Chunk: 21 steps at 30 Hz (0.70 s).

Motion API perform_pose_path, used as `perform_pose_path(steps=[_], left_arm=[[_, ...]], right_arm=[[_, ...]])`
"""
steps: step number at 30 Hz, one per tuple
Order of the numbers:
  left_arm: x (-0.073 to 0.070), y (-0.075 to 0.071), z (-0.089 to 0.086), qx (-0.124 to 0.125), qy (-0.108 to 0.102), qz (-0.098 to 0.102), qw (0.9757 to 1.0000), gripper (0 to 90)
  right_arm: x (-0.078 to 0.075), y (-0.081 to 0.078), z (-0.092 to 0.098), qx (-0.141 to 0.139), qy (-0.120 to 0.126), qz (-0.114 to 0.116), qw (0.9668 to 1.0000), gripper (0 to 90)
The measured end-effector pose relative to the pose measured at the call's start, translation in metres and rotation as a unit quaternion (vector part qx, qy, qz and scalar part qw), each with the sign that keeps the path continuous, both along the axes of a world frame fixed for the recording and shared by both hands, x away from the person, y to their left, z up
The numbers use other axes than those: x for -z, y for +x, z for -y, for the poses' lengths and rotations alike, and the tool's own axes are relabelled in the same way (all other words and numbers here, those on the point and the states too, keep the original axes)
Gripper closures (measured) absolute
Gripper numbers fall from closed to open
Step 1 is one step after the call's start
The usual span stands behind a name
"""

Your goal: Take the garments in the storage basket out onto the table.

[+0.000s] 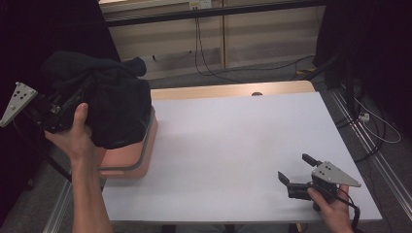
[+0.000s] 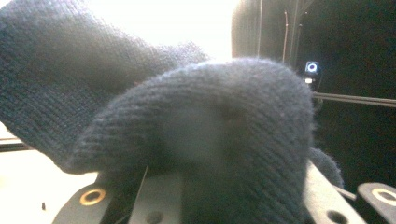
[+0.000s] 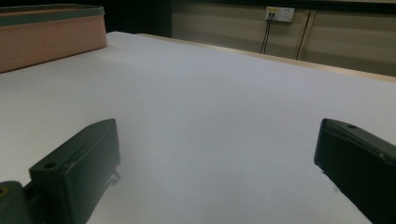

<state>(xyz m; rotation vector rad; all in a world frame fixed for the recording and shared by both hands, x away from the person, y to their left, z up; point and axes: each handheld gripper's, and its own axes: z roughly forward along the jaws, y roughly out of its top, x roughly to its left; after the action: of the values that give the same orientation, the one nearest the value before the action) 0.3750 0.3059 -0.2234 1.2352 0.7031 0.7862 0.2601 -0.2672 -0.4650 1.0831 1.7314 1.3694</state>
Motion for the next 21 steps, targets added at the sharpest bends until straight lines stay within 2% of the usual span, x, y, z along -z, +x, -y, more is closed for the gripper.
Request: perform_pose_path(steps=[6,14,21], left_arm=[[-0.004,0.004,0.015,0.02,0.001,0.001,0.9998,73.3],[-0.009,0.007,0.036,0.045,0.022,-0.004,0.9988,73.3],[-0.01,0.008,0.059,0.069,0.036,-0.007,0.9969,73.3]], right_arm=[[0.0,-0.001,0.0,0.0,0.002,0.0,1.0,0.0],[0.0,0.0,0.0,-0.002,0.002,0.002,1.0,0.0],[0.0,-0.001,0.0,-0.002,0.002,0.002,1.0,0.0]])
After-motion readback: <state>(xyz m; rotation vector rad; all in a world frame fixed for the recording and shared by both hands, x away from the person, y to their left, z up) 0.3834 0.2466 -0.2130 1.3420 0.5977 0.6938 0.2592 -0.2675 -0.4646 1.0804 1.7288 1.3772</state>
